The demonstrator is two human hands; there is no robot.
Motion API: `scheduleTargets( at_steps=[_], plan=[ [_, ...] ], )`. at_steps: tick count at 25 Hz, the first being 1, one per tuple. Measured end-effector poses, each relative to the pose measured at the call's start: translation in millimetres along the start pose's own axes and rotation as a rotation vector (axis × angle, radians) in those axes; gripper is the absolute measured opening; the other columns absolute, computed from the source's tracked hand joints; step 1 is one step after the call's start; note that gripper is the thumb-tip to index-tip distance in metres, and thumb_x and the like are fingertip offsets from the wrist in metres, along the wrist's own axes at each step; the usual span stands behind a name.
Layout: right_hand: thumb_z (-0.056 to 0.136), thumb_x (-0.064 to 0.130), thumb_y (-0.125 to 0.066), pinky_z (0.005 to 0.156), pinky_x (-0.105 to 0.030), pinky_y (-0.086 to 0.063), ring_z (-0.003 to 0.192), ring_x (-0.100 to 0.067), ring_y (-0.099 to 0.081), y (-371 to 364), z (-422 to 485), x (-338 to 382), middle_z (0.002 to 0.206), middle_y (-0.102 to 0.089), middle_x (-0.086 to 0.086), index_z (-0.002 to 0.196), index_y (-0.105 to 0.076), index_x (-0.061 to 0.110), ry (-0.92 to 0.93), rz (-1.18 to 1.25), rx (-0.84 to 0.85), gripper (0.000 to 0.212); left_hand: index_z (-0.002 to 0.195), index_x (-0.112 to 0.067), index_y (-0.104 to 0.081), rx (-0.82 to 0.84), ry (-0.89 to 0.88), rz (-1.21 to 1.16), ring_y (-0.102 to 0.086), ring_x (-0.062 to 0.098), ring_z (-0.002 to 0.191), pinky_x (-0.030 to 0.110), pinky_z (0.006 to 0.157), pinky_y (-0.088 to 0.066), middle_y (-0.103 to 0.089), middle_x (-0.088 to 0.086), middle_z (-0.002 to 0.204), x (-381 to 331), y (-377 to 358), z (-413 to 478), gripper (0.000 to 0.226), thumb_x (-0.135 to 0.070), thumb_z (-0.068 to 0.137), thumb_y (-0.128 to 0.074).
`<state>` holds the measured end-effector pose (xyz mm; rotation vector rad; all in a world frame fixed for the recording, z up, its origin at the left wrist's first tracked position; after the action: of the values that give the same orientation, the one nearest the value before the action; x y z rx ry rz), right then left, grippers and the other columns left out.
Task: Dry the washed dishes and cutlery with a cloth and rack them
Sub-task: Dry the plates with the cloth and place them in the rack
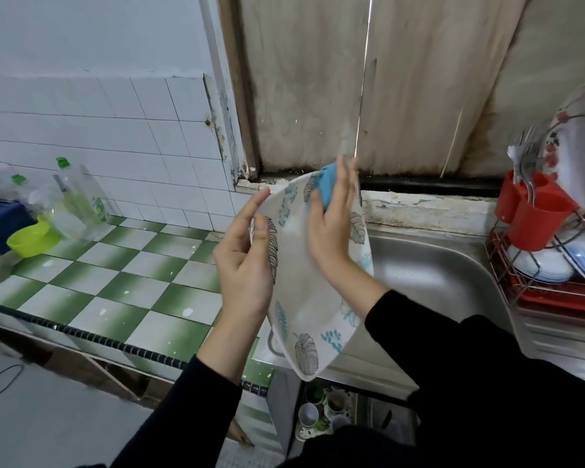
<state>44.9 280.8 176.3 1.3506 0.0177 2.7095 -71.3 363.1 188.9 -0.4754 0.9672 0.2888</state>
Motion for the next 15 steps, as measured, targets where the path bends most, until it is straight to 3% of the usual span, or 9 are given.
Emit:
scheduleTargets(
  at_steps=[2,4,6,7,8,10,12,13,15],
  plan=[
    [0.098,0.014,-0.042,0.118,-0.018,-0.01,0.15,-0.029,-0.005,-9,-36,3,0.16,-0.005,-0.015,0.15,-0.02,0.004,0.307,-0.035,0.242,0.057,0.119,-0.033,-0.064,-0.002,0.0,0.05,-0.062,0.012,0.094,0.029,0.087,-0.052,-0.071,0.011,0.098,1,4,4,0.029,-0.021,0.096,-0.05],
    [0.098,0.014,-0.043,0.118,-0.02,-0.014,0.15,-0.021,-0.009,-3,-36,-9,0.16,-0.008,-0.014,0.15,-0.02,0.005,0.393,-0.086,0.336,0.057,0.117,-0.03,-0.064,-0.013,0.035,-0.008,-0.065,0.01,0.093,0.026,0.085,-0.053,-0.073,0.004,0.103,1,9,5,0.028,-0.017,0.097,-0.05],
    [0.098,0.011,-0.045,0.116,-0.016,-0.019,0.149,-0.009,-0.007,13,-5,-28,0.161,-0.006,-0.009,0.152,-0.022,0.009,0.103,-0.071,0.117,0.059,0.114,-0.028,-0.064,-0.017,0.052,-0.075,-0.064,0.004,0.078,0.02,0.074,-0.053,-0.073,0.002,0.084,-1,12,0,0.028,-0.011,0.099,-0.048],
    [0.097,0.012,-0.044,0.117,-0.019,-0.017,0.15,-0.012,-0.004,22,12,-33,0.162,-0.005,-0.009,0.153,-0.021,0.009,-0.062,-0.039,-0.023,0.06,0.114,-0.026,-0.064,-0.011,0.049,-0.067,-0.061,0.0,0.068,0.015,0.068,-0.051,-0.066,0.014,0.073,-3,10,-4,0.028,-0.01,0.099,-0.047],
    [0.097,0.013,-0.043,0.119,-0.019,-0.011,0.15,-0.019,-0.001,28,23,-34,0.162,-0.004,-0.011,0.152,-0.021,0.008,-0.139,-0.009,-0.128,0.06,0.115,-0.025,-0.063,0.003,0.046,-0.042,-0.057,-0.005,0.063,0.011,0.064,-0.048,-0.056,0.028,0.075,-3,7,-8,0.028,-0.009,0.099,-0.047],
    [0.097,0.013,-0.041,0.114,-0.01,-0.005,0.149,-0.02,0.0,21,21,-17,0.161,-0.004,-0.014,0.151,-0.02,0.005,-0.067,0.019,-0.155,0.059,0.118,-0.025,-0.061,0.029,0.05,-0.003,-0.056,-0.008,0.068,0.008,0.067,-0.046,-0.055,0.03,0.08,0,-1,-14,0.028,-0.009,0.099,-0.047],
    [0.099,0.012,-0.042,0.118,-0.017,-0.006,0.15,-0.019,-0.001,-1,-12,8,0.16,-0.003,-0.014,0.151,-0.018,0.002,0.108,0.042,-0.009,0.058,0.124,-0.029,-0.057,0.021,0.039,0.019,-0.055,-0.007,0.07,0.009,0.07,-0.046,-0.073,0.012,0.086,4,-6,-11,0.032,-0.011,0.1,-0.047],
    [0.099,0.011,-0.043,0.12,-0.024,-0.007,0.15,-0.023,-0.002,-9,-38,15,0.16,-0.004,-0.014,0.15,-0.018,0.001,0.193,0.058,0.1,0.058,0.127,-0.029,-0.054,-0.001,0.037,0.002,-0.054,-0.008,0.067,0.009,0.068,-0.047,-0.074,0.011,0.092,4,-6,-7,0.034,-0.009,0.1,-0.046],
    [0.096,0.009,-0.043,0.121,-0.037,-0.011,0.15,-0.03,-0.006,-15,-87,9,0.16,-0.009,-0.013,0.151,-0.018,0.004,0.355,0.038,0.342,0.061,0.132,-0.025,-0.051,-0.067,0.027,-0.058,-0.051,-0.007,0.058,0.01,0.06,-0.046,-0.07,-0.005,0.072,2,1,3,0.038,-0.005,0.1,-0.044]
  ],
)
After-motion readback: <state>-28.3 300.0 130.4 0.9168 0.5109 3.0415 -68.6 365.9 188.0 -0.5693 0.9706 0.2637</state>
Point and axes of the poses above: each hand's wrist, its own z-axis towards the middle knuckle, its own y-axis out of the back of the hand, x = y × z, the point moved 3 cm from there along z, towards the middle knuckle
